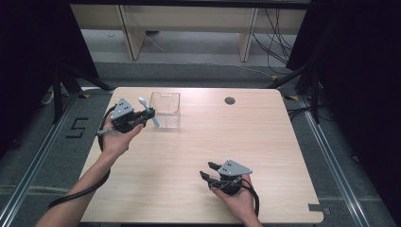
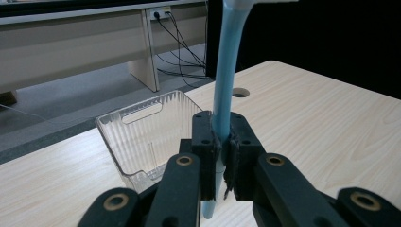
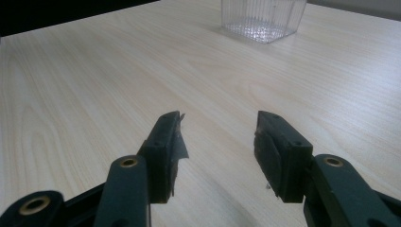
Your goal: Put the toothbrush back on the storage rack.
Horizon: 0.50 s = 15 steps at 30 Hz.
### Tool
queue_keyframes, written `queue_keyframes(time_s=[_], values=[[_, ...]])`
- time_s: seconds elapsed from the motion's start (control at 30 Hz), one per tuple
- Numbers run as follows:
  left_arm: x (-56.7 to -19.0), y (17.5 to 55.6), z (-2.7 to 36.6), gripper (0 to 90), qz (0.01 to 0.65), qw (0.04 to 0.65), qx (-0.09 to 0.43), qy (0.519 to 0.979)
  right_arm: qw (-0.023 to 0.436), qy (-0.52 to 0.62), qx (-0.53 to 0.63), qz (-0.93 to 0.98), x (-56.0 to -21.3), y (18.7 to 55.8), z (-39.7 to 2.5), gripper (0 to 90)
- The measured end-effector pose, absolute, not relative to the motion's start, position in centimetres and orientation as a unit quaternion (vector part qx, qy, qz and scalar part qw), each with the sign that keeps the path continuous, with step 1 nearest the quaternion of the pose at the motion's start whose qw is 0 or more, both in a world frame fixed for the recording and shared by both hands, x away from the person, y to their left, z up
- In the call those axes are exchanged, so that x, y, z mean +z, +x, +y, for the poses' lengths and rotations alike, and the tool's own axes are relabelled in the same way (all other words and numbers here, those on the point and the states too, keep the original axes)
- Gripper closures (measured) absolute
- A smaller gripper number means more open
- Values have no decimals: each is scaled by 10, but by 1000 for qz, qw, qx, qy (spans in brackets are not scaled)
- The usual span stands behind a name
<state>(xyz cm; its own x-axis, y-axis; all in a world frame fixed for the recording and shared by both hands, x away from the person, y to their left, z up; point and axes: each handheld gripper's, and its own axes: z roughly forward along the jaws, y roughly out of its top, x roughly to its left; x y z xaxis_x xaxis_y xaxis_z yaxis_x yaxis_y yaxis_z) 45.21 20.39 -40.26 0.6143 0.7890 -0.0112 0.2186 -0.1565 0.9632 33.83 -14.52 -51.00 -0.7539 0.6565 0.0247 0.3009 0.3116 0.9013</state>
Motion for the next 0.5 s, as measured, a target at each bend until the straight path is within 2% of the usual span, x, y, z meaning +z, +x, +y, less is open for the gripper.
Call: queue_keyframes(time_s=[0.5], values=[[-395, 462, 209, 830, 358, 542, 266, 712, 177, 303, 502, 791, -510, 339, -145, 518]])
